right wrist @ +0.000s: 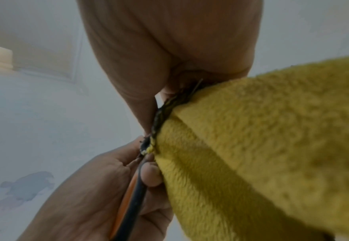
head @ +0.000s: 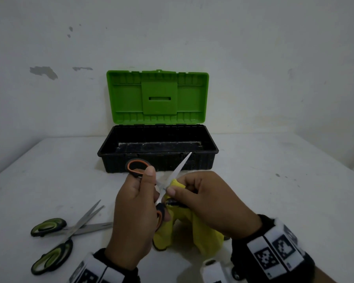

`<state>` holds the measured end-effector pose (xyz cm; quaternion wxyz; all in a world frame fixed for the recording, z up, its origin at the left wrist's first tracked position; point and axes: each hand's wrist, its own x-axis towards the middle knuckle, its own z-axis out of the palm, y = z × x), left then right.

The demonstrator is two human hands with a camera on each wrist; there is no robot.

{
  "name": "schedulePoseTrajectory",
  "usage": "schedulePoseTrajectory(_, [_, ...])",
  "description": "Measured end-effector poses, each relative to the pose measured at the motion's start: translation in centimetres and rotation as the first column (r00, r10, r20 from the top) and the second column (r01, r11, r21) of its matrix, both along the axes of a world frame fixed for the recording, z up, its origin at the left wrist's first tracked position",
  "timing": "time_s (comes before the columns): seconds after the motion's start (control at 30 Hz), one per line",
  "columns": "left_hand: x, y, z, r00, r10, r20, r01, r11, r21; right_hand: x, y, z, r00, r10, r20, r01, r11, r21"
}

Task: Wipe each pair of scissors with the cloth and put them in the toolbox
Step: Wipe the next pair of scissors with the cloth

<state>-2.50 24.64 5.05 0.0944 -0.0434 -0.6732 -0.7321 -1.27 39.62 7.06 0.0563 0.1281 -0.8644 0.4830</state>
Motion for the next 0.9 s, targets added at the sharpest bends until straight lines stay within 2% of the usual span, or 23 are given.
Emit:
schedulePoseTrajectory(0.17, [0.0,-0.4,0.1,1.000,-0.004,-0.014,0.004,1.000,0.016,0.0,-0.1,0.0,0.999,0.043,-0.018,-0.039,0.981,0.187])
schedulePoseTrajectory(0.33, [0.0,-1.0,0.1,0.999,0.010,0.048,-0.012,0.999,0.047,0.2,0.7,-0.6,0.999,0.024,-0.025,-0.016,0.959,0.282])
schedulePoseTrajectory(0.53, [0.1,-1.2,0.6,0.996,0.031,0.088,-0.037,0.997,0.068,0.7,1.9,-0.6,0.996,0.069,-0.058,-0.048,0.948,0.315])
schedulePoseTrajectory(0.73, [0.1,-1.1,0.9,0.995,0.043,0.086,-0.050,0.995,0.082,1.1,3.6,-0.5,0.994,0.085,-0.074,-0.062,0.959,0.277])
schedulePoseTrajectory(0.9, [-0.1,-1.3,0.9,0.991,0.078,0.110,-0.093,0.986,0.138,1.2,5.1,0.1,0.998,0.052,-0.028,-0.041,0.952,0.304])
